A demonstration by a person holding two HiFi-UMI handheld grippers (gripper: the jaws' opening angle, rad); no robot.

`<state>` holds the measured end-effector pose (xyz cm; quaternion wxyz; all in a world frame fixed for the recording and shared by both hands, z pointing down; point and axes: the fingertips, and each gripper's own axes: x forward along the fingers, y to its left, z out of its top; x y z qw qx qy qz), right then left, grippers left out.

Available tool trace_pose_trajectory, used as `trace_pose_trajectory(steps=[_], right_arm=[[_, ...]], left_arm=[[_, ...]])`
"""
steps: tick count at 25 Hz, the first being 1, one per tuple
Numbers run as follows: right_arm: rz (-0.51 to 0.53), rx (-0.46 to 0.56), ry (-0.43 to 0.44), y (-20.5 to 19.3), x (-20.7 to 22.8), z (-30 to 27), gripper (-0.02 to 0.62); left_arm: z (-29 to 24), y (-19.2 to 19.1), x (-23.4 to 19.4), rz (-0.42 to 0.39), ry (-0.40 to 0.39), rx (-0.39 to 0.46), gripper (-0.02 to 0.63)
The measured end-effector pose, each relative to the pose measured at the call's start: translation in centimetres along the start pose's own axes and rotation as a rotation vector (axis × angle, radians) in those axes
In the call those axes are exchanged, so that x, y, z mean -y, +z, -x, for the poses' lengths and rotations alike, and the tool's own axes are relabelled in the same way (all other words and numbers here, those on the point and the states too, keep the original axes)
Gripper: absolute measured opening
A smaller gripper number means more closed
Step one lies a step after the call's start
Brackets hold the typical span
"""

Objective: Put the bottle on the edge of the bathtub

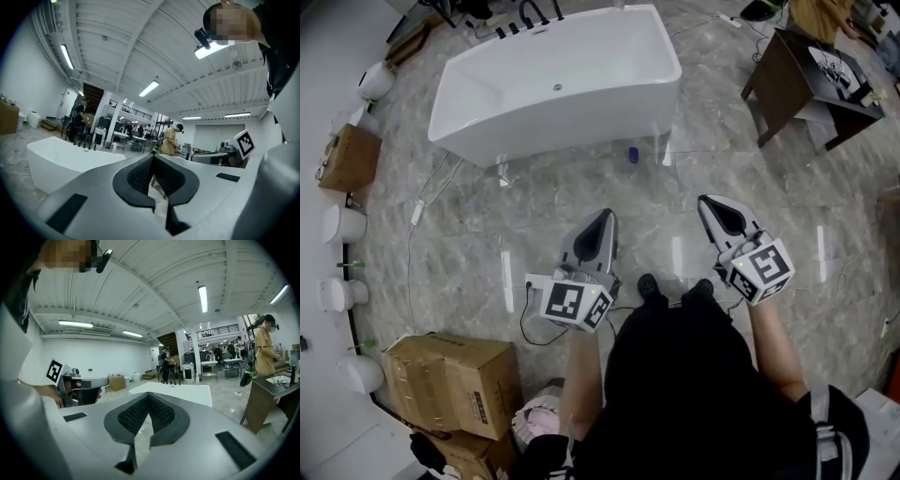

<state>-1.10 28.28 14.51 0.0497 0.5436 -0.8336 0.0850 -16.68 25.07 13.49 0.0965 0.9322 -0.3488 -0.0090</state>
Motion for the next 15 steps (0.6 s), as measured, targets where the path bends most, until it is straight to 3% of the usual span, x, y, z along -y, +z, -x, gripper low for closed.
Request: trace_pose_trajectory(steps=[15], right_arm=[[-0.006, -0.007, 0.025, -0.58, -0.22, 0.35, 0.012]], left_arm=[[-0.31, -0.62, 1.01, 0.003, -0.008, -0.007, 0.011]])
